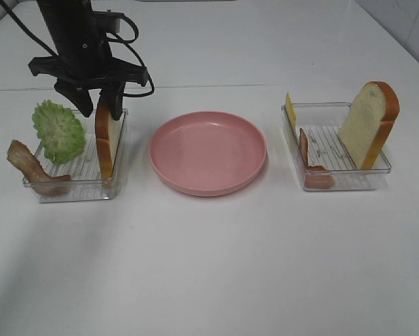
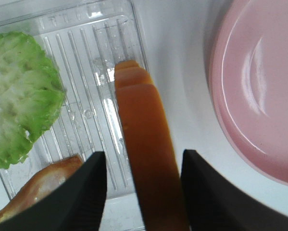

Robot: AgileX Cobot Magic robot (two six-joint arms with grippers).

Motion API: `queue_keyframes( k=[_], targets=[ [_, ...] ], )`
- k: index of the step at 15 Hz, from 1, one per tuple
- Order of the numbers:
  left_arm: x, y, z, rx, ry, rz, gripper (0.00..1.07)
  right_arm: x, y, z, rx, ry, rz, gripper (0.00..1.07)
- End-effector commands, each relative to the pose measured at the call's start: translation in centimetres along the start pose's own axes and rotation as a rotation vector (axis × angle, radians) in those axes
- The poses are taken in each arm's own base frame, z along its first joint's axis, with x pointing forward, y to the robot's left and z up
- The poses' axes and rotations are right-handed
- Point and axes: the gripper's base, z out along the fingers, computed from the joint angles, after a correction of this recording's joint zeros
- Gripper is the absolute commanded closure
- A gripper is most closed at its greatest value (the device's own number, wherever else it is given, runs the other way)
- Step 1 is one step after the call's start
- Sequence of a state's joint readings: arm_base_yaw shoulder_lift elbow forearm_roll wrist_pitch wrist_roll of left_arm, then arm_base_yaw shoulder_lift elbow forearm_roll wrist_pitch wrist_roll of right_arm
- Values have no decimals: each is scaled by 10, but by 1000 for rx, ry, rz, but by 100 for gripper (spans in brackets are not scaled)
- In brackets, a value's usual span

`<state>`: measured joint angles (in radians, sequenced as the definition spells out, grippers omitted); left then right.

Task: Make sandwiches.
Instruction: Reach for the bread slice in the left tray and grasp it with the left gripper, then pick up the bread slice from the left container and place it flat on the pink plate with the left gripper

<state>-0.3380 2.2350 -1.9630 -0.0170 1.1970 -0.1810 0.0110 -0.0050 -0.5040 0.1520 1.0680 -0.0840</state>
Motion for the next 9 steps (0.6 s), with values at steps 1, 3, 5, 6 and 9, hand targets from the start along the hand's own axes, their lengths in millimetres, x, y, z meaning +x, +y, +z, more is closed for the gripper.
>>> queue_keyframes(
  k=[1, 3, 5, 6, 9],
  targets=[
    [1, 0, 5, -5, 23, -8, 84, 1, 0, -1, 3, -20, 9, 27],
    [1, 0, 5, -5, 21, -8, 105, 1, 0, -1, 3, -20, 9, 27],
    [0, 1, 3, -6, 7, -10, 107, 1, 0, -1, 3, -20, 9, 27],
    [1, 0, -9, -3, -11, -20, 107, 1, 0, -1, 3, -20, 9, 27],
    [2, 0, -43, 17, -79, -20, 107, 1, 0, -1, 3, -20, 9, 27]
  ],
)
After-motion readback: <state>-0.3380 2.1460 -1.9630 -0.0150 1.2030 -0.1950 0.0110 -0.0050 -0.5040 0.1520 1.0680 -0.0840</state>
